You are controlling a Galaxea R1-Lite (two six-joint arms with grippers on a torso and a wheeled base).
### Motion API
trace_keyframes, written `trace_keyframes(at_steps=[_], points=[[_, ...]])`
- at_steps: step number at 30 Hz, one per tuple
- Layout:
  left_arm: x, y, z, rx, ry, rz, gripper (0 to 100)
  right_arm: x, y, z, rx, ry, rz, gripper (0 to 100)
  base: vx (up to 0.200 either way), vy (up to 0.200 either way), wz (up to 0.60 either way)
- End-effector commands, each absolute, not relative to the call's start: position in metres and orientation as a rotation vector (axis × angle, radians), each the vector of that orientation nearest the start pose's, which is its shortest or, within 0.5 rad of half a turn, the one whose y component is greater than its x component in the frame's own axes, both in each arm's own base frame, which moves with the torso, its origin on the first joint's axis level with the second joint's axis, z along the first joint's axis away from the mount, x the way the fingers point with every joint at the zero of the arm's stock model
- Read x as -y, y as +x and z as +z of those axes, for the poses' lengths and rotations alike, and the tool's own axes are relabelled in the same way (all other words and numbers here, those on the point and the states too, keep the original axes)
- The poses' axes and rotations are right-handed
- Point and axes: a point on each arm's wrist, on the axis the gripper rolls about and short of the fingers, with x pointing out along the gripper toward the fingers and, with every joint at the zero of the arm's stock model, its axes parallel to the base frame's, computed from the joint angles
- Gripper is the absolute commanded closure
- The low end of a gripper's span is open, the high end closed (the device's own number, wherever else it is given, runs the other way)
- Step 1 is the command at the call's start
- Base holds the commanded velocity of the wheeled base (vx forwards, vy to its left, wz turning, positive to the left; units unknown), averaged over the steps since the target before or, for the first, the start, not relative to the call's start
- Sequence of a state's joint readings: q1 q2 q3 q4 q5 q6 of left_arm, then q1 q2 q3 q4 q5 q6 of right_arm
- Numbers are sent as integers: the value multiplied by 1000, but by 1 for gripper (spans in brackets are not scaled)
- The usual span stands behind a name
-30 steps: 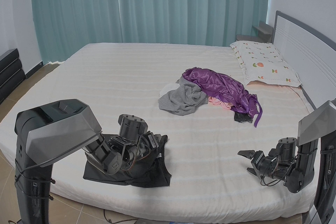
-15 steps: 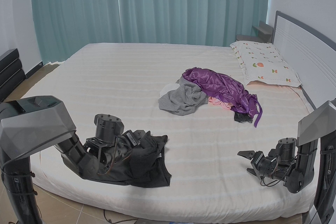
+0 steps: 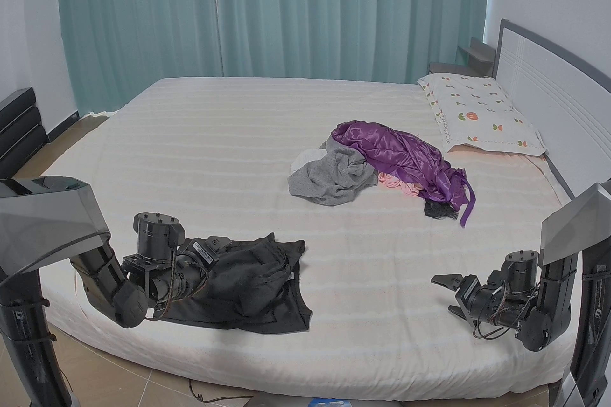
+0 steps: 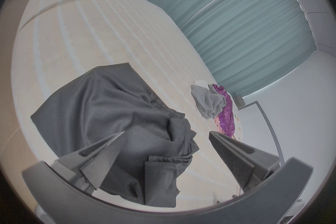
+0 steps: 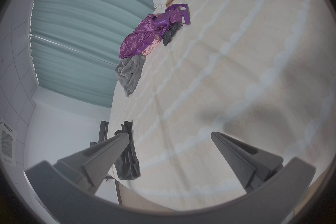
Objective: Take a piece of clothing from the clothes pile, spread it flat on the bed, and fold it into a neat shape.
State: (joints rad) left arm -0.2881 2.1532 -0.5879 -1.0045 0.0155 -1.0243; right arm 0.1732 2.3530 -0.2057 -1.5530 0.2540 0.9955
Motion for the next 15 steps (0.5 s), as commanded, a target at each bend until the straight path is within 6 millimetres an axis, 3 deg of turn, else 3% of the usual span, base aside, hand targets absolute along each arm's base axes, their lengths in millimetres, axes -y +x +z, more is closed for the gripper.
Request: trace_keyframes(at_steps=[1,11,15], points=[[90,317,16,-642,-908,64,0,-51,260,-31,-744,976,89,0,0,0,0],[79,318,18,-644,-981,86,0,-51,260,-31,-744,976,90,0,0,0,0],[73,320,16,-656,-1009,92,0,-51,260,-31,-744,976,90,0,0,200,0]])
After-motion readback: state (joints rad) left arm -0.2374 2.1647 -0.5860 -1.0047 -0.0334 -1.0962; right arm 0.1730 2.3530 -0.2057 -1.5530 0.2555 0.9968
